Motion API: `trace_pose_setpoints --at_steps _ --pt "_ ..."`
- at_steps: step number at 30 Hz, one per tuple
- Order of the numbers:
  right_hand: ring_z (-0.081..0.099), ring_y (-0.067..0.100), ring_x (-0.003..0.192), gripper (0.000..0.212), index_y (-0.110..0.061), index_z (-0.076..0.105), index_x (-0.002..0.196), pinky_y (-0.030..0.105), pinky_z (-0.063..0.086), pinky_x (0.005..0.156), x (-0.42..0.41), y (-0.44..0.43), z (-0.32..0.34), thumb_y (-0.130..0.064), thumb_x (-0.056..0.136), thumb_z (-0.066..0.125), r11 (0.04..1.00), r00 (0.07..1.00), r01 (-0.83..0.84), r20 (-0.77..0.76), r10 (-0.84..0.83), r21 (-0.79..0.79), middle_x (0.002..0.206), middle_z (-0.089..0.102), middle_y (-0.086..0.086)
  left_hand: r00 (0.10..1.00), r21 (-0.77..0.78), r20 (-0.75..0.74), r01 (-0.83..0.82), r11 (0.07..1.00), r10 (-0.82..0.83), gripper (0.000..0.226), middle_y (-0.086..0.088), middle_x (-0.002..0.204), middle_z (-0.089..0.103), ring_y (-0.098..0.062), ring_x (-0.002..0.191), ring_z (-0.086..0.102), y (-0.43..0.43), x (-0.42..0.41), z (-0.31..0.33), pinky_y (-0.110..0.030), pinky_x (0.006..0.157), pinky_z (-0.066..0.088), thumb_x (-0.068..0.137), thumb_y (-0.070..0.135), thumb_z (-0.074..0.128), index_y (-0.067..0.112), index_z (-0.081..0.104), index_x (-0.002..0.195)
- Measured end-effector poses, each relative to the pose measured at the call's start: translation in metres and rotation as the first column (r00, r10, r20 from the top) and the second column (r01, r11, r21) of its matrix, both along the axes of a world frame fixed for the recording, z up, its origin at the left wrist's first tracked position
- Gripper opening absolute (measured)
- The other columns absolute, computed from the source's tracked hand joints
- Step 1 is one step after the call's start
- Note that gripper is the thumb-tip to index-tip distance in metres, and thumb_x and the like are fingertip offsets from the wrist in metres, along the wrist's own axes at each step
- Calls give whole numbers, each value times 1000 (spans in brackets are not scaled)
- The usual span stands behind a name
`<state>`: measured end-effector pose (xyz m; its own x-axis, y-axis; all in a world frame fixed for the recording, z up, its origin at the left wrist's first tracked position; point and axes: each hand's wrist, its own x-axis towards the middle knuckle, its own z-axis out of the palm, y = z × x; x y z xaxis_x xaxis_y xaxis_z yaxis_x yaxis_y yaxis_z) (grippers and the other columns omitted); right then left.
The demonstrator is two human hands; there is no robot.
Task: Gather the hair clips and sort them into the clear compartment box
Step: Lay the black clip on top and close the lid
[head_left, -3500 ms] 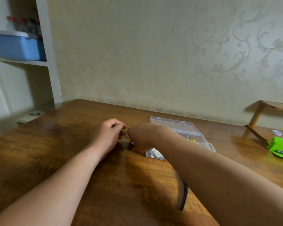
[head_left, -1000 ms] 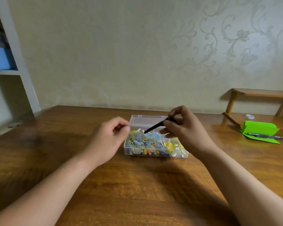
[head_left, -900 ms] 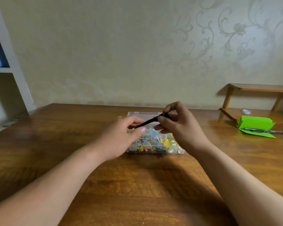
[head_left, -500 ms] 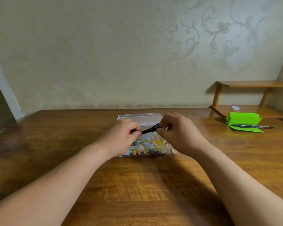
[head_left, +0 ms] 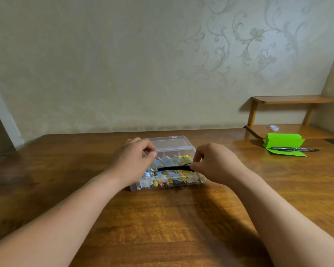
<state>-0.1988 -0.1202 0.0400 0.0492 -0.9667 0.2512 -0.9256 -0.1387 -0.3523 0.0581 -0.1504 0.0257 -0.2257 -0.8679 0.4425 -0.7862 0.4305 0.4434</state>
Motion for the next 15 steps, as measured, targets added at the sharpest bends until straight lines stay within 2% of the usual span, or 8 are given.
trace_pose_setpoints --at_steps 2,4,6,8,10,12,13,15 --pt "58 7 73 15 -28 68 91 25 39 55 -2 -1 -1 -42 93 74 1000 997 -2 74 2 -6 83 65 -10 992 12 -113 -56 998 57 10 17 111 61 -2 105 59 -6 9 -3 -25 86 48 106 30 64 27 70 113" --pt "62 10 76 22 -25 67 95 26 44 59 -3 -6 -2 -47 96 70 999 966 13 259 -4 -32 85 67 -8 962 38 -228 -146 989 151 16 9 117 62 -8 106 61 -14 17 -5 -26 87 48 107 28 63 23 68 121" --pt "66 13 80 25 -22 68 101 30 52 65 -4 -18 -3 -46 100 67 997 903 66 427 -48 -27 89 71 -4 904 167 -328 -229 959 273 24 3 122 63 -17 113 61 -26 25 -7 -33 92 48 107 31 62 19 64 128" --pt "68 17 81 28 -16 71 103 35 56 71 -5 -41 -6 -43 102 63 993 830 100 546 -115 58 93 74 4 848 356 -372 -245 902 377 27 0 119 64 -23 114 61 -38 30 -8 -37 91 45 106 39 61 19 63 124" --pt "66 21 73 33 -9 74 98 35 53 67 -6 -64 -9 -38 103 61 979 782 84 597 -179 184 93 76 13 825 479 -415 -160 863 383 26 -4 105 70 -28 104 65 -48 29 -6 -37 85 43 102 41 58 18 68 105" --pt "67 24 70 32 -4 77 96 34 54 66 -5 -84 -11 -32 101 62 965 762 52 614 -205 257 87 76 12 808 529 -450 -100 843 379 28 -8 91 74 -28 89 66 -54 25 -4 -35 79 45 105 26 57 8 75 93" --pt "70 27 75 29 -1 76 98 37 59 71 -5 -93 -12 -27 99 64 961 757 46 618 -213 274 89 76 12 814 539 -437 -104 836 383 26 -9 89 74 -28 87 65 -57 23 -1 -35 79 46 105 18 58 4 77 93" --pt "73 31 89 23 3 74 108 50 63 87 -2 -104 -12 -15 96 67 958 748 39 628 -216 283 102 76 18 820 542 -414 -128 831 395 13 -12 98 72 -30 100 63 -61 21 1 -37 91 48 102 7 63 3 75 98"
